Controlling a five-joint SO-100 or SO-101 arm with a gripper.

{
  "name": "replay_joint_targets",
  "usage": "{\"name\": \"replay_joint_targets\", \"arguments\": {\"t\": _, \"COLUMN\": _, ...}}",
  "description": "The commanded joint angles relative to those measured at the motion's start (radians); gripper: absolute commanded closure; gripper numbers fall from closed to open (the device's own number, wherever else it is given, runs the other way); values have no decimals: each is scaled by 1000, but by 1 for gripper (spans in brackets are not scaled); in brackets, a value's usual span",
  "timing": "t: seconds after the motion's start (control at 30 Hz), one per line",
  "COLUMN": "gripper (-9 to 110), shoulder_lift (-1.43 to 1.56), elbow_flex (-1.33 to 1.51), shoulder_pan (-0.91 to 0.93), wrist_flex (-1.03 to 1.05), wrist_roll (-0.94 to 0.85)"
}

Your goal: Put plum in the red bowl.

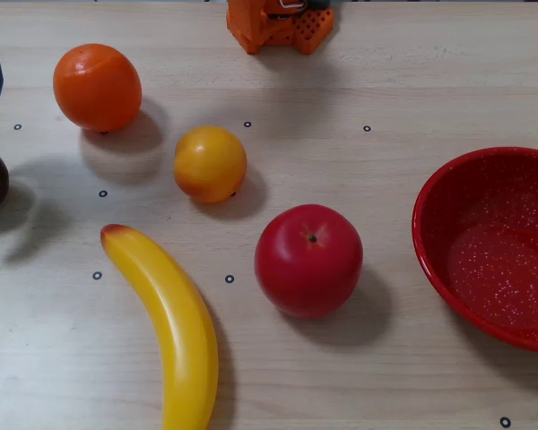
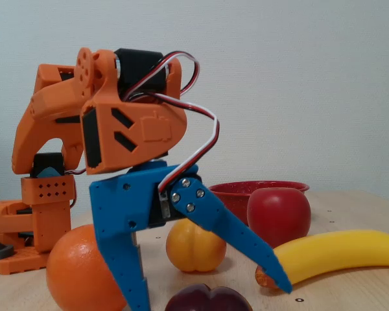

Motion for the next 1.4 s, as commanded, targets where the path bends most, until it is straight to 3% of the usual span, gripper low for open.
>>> {"name": "replay_joint_targets", "arguments": {"t": 0.0, "gripper": 56, "shoulder_lift": 60, "elbow_flex": -28, "shoulder_pan": -17, "wrist_flex": -28, "wrist_roll": 9}}
{"name": "replay_joint_targets", "arguments": {"t": 1.37, "gripper": 58, "shoulder_lift": 63, "elbow_flex": -5, "shoulder_pan": 6, "wrist_flex": -61, "wrist_roll": -9}}
